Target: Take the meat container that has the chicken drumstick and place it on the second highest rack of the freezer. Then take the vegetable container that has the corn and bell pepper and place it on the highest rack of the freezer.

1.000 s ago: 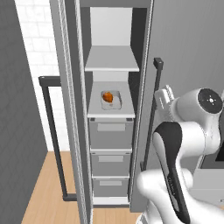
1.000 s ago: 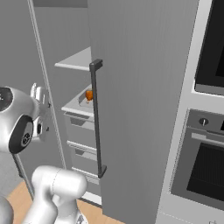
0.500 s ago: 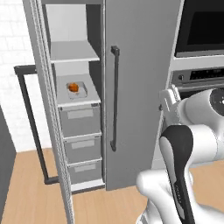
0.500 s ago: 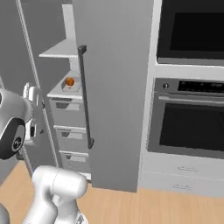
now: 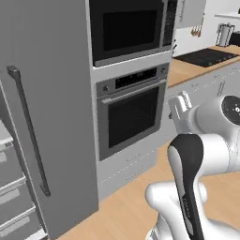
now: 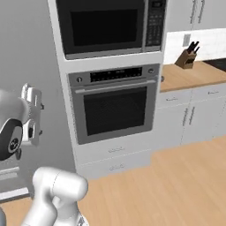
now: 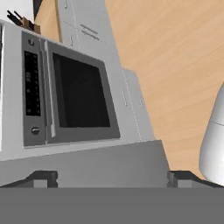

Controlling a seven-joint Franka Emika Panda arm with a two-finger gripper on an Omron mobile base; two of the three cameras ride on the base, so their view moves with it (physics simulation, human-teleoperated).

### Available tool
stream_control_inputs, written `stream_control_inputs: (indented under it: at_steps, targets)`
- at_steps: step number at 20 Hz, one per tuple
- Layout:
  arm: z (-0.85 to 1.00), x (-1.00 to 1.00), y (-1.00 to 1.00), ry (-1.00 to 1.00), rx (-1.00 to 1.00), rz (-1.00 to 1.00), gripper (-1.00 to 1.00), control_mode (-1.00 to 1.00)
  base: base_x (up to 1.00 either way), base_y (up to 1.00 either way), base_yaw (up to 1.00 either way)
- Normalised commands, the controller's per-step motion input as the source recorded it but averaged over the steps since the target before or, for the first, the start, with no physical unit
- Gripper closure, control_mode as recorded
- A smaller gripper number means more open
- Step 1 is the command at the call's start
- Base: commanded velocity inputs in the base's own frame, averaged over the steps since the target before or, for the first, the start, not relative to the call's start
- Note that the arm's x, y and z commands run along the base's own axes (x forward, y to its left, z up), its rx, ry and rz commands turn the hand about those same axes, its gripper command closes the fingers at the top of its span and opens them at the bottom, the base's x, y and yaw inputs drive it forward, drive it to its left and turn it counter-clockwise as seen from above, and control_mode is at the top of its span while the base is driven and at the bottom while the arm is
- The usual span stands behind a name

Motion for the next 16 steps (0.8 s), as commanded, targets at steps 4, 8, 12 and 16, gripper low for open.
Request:
stream_control_inputs:
  at_steps: [4,8,12,16]
  targets:
    - [0.0,0.0,0.0,0.0,0.0,0.0,-1.0,1.0,0.91,-1.0,-0.32]
    - [0.0,0.0,0.0,0.0,0.0,0.0,-1.0,1.0,1.0,-1.0,-0.1]
    - [0.0,0.0,0.0,0.0,0.0,0.0,-1.0,1.0,1.0,-1.0,-0.03]
    - [0.0,0.0,0.0,0.0,0.0,0.0,-1.0,1.0,1.0,-0.97,-0.02]
